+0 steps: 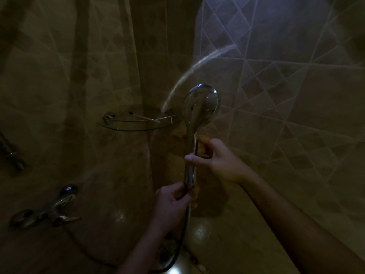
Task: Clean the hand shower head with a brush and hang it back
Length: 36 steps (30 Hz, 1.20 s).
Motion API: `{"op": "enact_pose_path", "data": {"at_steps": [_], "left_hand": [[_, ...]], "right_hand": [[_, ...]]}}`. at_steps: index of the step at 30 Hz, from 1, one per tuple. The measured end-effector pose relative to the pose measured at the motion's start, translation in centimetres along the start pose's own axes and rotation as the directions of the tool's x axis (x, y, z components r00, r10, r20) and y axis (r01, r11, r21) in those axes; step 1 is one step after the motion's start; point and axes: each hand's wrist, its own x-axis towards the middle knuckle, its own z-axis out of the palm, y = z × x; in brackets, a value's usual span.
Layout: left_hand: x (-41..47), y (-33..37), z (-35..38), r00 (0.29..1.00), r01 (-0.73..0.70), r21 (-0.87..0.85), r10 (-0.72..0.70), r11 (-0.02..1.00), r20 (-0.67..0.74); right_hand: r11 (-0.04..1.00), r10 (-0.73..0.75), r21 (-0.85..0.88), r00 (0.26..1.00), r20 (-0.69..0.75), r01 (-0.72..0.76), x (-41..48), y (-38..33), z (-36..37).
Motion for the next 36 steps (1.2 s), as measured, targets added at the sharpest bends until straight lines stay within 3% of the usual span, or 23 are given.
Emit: {"op": "enact_pose_path", "data": {"at_steps": [4, 10, 15, 22, 29, 33, 36], "left_hand": [[0.0, 0.0, -0.3, 1.0, -0.003, 0.021, 0.003, 1.0, 0.01], [-0.4, -0.1, -0.4, 1.0, 0.019, 0.02, -0.018, 1.0, -0.021], [-0.8, -0.3, -0.8, 0.999, 0.023, 0.011, -0.023, 1.0, -0.036], [-1.6, 0.3, -0.8, 0.991, 0.119, -0.027, -0.12, 0.993, -0.053], [-2.3, 0.7, -1.7, 0.991, 0.096, -0.018, -0.097, 0.995, -0.096], [-2.8, 0.4, -2.0, 0.984, 0.095, -0.013, -0.096, 0.995, -0.153], [-3.3, 0.7, -1.8, 0.983, 0.106, -0.073, -0.115, 0.992, -0.144]], "right_hand": [[0.992, 0.036, 0.118, 0.999, 0.036, -0.04, 0.0, 0.2, -0.3], [0.999, -0.046, -0.009, 0.996, -0.071, 0.045, 0.2, 0.3, 0.9], [0.98, 0.036, 0.192, 0.995, 0.091, -0.053, 0.0, 0.3, 0.4], [0.999, -0.042, -0.023, 0.999, -0.029, 0.041, 0.3, 0.5, 2.0], [0.968, -0.041, 0.25, 0.995, 0.096, 0.016, 0.5, 0.6, 2.2], [0.983, -0.115, 0.148, 0.993, 0.038, 0.108, 0.6, 0.3, 2.9], [0.984, -0.097, 0.155, 0.993, 0.07, 0.086, 0.7, 0.2, 3.1]]}}
